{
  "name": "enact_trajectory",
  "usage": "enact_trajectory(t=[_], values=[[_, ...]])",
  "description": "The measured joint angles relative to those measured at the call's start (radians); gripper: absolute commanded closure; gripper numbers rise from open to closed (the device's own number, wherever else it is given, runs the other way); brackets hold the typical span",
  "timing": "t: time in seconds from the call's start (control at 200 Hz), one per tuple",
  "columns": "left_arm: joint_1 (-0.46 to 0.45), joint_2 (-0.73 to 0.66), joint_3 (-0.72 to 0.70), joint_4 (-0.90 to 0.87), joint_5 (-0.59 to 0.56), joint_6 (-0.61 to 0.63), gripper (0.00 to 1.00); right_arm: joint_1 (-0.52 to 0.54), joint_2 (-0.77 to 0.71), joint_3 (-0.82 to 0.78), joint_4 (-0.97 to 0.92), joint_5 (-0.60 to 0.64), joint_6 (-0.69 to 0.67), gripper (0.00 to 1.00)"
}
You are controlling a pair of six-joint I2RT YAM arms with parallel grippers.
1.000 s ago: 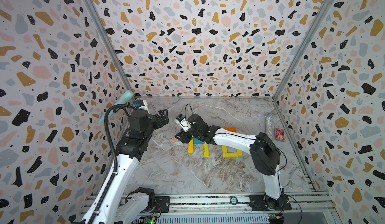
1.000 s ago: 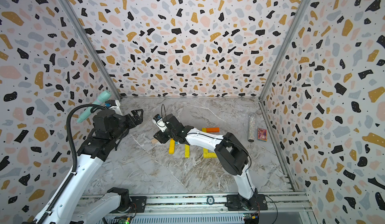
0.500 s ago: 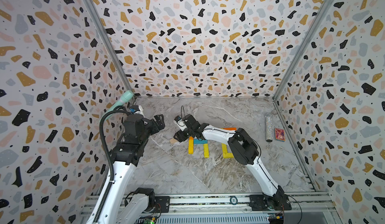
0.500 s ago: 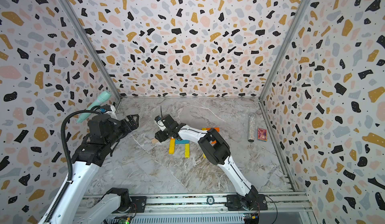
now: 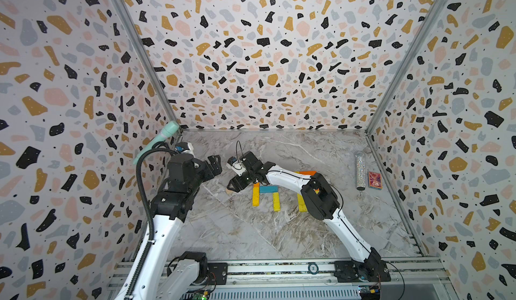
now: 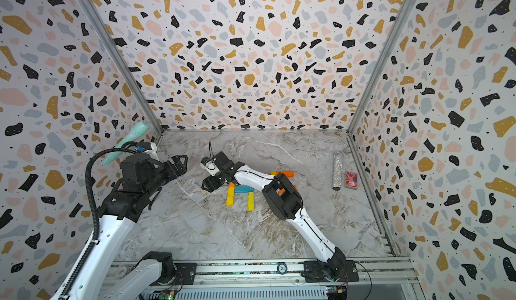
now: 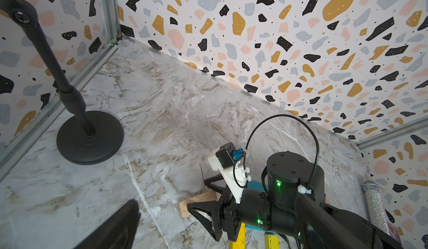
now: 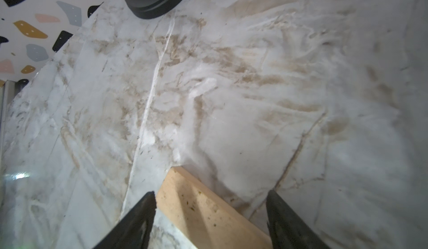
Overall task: Assemble the number 6 with building blocks
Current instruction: Pick up the building block from the center of the board.
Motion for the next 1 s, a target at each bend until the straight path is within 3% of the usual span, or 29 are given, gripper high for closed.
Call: enact_trajectory(t=[0.27,0.526,1.001], values=[[0.011,0.022,0.02,0.0,0.0,0.007,0.0,0.072,-0.068,-0.098,-0.045,-0.068,-0.002,0.25],[0.062,0.06,0.034,0.002,0.029,0.026,0.01,0.126,-0.248,-0.304,0.007,0.045,-0.084,0.23],[0.197,0.125,0.059,0.004,0.119,0.035,0.01,0.151,-0.124,-0.163,-0.003,0.238,-0.11,0.26]])
